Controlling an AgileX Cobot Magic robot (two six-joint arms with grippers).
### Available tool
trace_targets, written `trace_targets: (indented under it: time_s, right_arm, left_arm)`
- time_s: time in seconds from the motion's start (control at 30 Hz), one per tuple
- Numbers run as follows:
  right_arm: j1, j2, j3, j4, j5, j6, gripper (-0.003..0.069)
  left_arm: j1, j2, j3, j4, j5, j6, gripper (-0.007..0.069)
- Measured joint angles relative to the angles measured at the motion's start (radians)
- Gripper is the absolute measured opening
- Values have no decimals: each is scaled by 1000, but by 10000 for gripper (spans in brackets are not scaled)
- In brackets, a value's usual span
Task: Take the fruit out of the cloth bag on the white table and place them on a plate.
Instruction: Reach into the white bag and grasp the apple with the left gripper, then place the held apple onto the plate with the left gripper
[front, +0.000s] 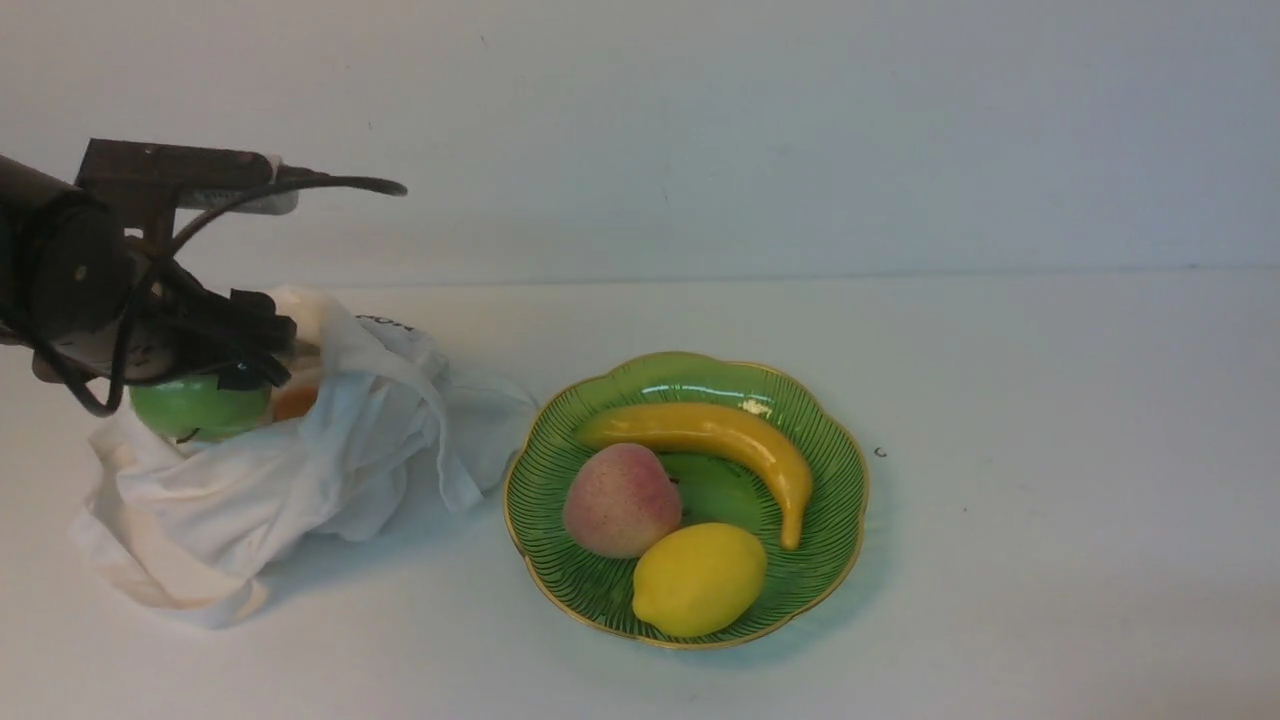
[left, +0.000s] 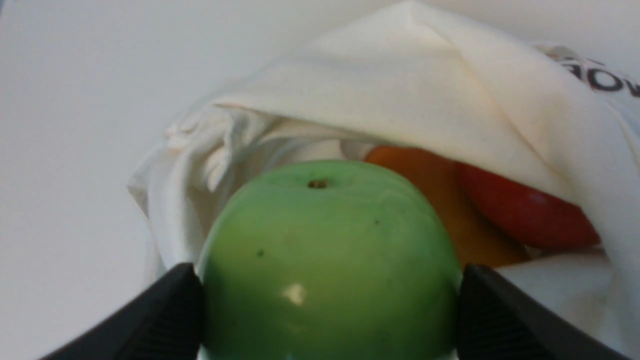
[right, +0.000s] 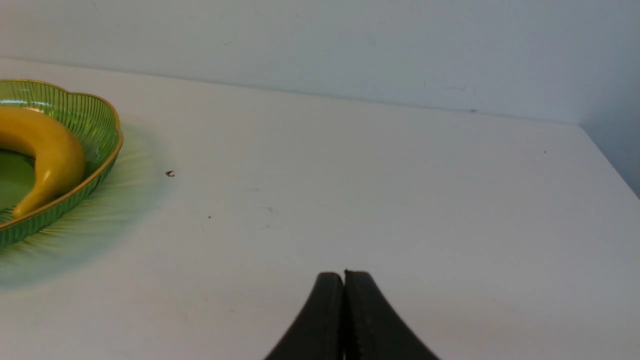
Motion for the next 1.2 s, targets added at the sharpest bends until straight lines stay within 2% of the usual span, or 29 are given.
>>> trace_targets:
  time_s: [0.13, 0.33, 0.47, 0.67, 0.77, 0.97, 1.2]
  right_arm:
    - [0, 0, 0, 0, 0, 0, -13]
    - [0, 0, 0, 0, 0, 0, -13]
    - [0, 0, 0, 0, 0, 0, -13]
    - [0, 0, 0, 0, 0, 0, -13]
    - [0, 0, 0, 0, 0, 0, -13]
    - [0, 0, 0, 0, 0, 0, -13]
    - [0, 0, 0, 0, 0, 0, -13]
  left_arm:
    - [0, -39, 1, -123, 45, 78, 593]
    - [-31, -160, 1, -274, 32, 187, 591]
    - [-109, -240, 1, -391, -28, 260, 591]
    - [-234, -208, 1, -550, -104, 382, 591]
    - [-278, -117, 1, -594, -185, 426, 591]
    - [-297, 72, 1, -614, -367, 441, 591]
    - [-313, 200, 1, -619, -439, 443, 591]
